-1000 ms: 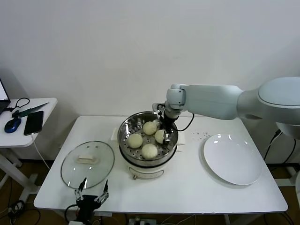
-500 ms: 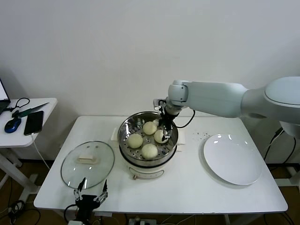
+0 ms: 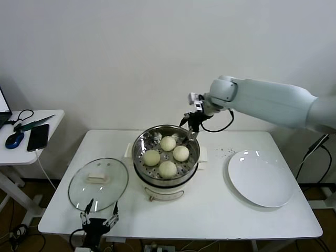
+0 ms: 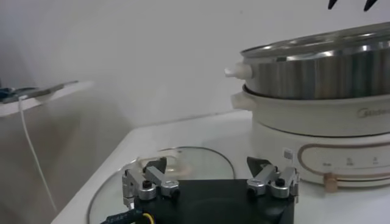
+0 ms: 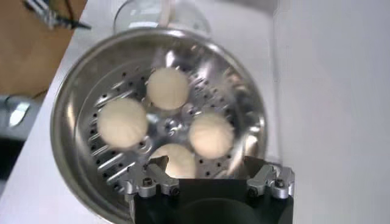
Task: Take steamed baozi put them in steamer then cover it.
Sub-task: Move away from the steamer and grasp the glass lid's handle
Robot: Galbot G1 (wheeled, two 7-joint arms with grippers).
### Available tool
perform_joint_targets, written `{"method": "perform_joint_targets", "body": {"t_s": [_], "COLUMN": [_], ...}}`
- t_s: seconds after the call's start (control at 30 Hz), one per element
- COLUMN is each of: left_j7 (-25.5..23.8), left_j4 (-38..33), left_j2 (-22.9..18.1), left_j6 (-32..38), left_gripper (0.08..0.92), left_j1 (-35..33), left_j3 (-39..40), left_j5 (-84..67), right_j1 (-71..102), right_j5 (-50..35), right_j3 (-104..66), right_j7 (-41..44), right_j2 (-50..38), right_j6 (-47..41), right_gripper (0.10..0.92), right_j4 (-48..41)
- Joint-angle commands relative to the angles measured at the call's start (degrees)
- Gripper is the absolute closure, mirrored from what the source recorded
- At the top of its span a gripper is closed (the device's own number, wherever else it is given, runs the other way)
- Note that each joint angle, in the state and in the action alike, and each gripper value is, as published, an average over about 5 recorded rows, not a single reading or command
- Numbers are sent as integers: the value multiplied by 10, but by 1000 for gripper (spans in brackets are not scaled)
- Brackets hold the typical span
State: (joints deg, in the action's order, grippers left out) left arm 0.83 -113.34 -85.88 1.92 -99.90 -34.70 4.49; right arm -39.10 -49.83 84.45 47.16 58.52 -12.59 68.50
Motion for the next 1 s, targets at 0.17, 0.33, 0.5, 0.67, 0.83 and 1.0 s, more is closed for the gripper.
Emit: {"method": "perform_joint_targets", "body": {"t_s": [0.17, 0.33, 0.5, 0.67, 0.83, 1.0], "left_j7": [4, 7, 11, 21, 23, 20], "left_j4": [-8, -14, -23, -28, -31, -35], "left_j2": [-2, -5, -2, 8, 21, 35], "left_j6": [0, -8, -12, -9, -3, -10], "left_gripper": [177, 177, 177, 177, 177, 177], "left_j1": [17, 28, 28, 38, 47, 49], "left_j3": [-10, -19, -30, -49, -68, -77], "left_j5": [25, 49, 109, 223, 379, 536], "right_j1": [304, 475, 634, 780, 887, 976], "right_j5": [13, 64, 97, 125, 140, 153], "right_j3": [-352, -526, -698, -853, -966, -1050], "right_j7": [-244, -292, -321, -333, -343, -347], "right_j2": [-205, -218, -216, -186, -155, -117], "right_j6": [152, 186, 191, 181, 148, 121], "right_gripper": [203, 203, 203, 203, 203, 203], "right_j4": [83, 97, 140, 166, 194, 216]}}
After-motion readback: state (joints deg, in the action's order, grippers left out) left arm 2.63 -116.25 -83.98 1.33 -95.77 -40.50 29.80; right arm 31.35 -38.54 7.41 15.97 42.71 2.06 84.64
